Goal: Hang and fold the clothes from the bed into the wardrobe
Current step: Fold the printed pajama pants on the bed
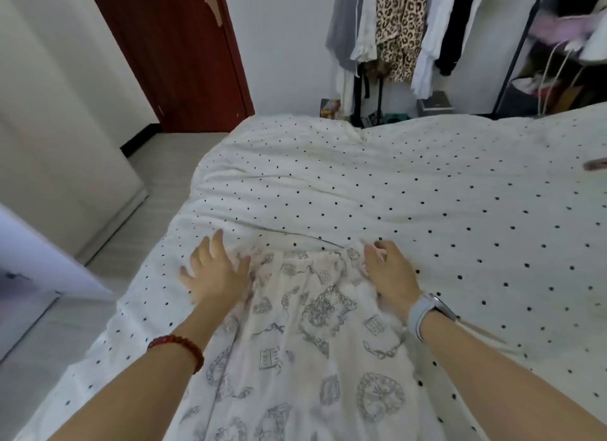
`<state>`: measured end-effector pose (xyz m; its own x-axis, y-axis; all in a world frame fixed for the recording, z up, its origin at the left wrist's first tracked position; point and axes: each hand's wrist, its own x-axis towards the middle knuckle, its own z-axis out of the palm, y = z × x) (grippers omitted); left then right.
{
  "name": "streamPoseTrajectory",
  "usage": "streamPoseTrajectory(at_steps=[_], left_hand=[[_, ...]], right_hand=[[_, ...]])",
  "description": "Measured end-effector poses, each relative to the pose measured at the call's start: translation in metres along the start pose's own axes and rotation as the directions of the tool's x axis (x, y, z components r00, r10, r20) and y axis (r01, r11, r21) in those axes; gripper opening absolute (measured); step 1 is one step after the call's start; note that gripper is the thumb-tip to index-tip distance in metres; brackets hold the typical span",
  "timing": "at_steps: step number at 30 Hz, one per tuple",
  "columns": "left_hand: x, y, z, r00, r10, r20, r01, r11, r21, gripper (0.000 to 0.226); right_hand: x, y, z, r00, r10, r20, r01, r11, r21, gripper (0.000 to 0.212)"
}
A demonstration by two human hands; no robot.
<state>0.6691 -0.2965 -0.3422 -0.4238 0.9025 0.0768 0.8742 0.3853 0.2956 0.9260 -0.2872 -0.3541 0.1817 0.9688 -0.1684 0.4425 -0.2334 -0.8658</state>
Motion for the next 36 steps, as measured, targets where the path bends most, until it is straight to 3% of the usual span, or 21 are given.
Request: streamPoseTrajectory(at_steps=[4, 7, 12, 17, 21, 24, 27, 29, 31, 34, 35, 36], left_hand=[[-0.043, 0.005, 0.027, 0.987, 0.137, 0.085, -0.128, 0.986, -0.103, 0.059], [-0.095, -0.001, 0.021, 0.981, 0.193, 0.005, -0.186, 0.955, -0.233, 0.056], [-0.188, -0.030, 0.006, 0.992, 0.064, -0.108, -0.103, 0.905, -0.413, 0.040], [-0.289, -0.067, -0.003, 0.982, -0.115, 0.149, 0.178, 0.827, -0.533, 0.021], [-0.364, -0.087, -0.021, 0.923, -0.224, 0.314, 0.354, 0.814, -0.461, 0.031], [-0.397, -0.095, -0.032, 0.865, -0.228, 0.448, 0.445, 0.761, -0.472, 0.030], [-0.415, -0.094, -0.034, 0.829, -0.173, 0.532, 0.409, 0.836, -0.365, 0.028], [-0.431, -0.096, -0.035, 0.862, -0.111, 0.495, 0.313, 0.884, -0.348, 0.022], [-0.453, -0.104, -0.038, 0.923, -0.042, 0.383, 0.209, 0.888, -0.409, 0.023], [-0.484, -0.125, -0.039, 0.986, -0.012, 0.167, 0.071, 0.934, -0.351, 0.027], [-0.490, -0.133, -0.041, 0.974, -0.024, 0.226, 0.108, 0.923, -0.368, 0.022], [-0.497, -0.139, -0.043, 0.921, -0.034, 0.388, 0.212, 0.880, -0.426, 0.024]], right_hand=[[-0.016, 0.026, 0.000, 0.999, 0.051, 0.014, -0.053, 0.982, 0.182, 0.020], [-0.046, 0.035, -0.009, 0.974, 0.179, 0.135, -0.214, 0.923, 0.320, 0.025], [-0.100, 0.044, -0.027, 0.885, 0.319, 0.338, -0.448, 0.780, 0.436, 0.009], [-0.181, 0.064, -0.029, 0.801, 0.350, 0.486, -0.557, 0.734, 0.388, 0.018], [-0.261, 0.085, -0.023, 0.764, 0.348, 0.543, -0.549, 0.792, 0.265, 0.017], [-0.331, 0.112, -0.011, 0.721, 0.405, 0.562, -0.614, 0.749, 0.248, 0.019], [-0.387, 0.133, -0.001, 0.637, 0.493, 0.593, -0.730, 0.633, 0.258, 0.021], [-0.419, 0.142, 0.002, 0.604, 0.499, 0.621, -0.759, 0.599, 0.257, 0.025], [-0.453, 0.146, 0.004, 0.635, 0.472, 0.612, -0.720, 0.648, 0.248, 0.025], [-0.493, 0.148, 0.007, 0.722, 0.450, 0.525, -0.665, 0.661, 0.347, 0.016], [-0.504, 0.148, 0.008, 0.749, 0.430, 0.503, -0.642, 0.659, 0.392, 0.017], [-0.516, 0.146, 0.008, 0.770, 0.408, 0.490, -0.620, 0.659, 0.426, 0.018]])
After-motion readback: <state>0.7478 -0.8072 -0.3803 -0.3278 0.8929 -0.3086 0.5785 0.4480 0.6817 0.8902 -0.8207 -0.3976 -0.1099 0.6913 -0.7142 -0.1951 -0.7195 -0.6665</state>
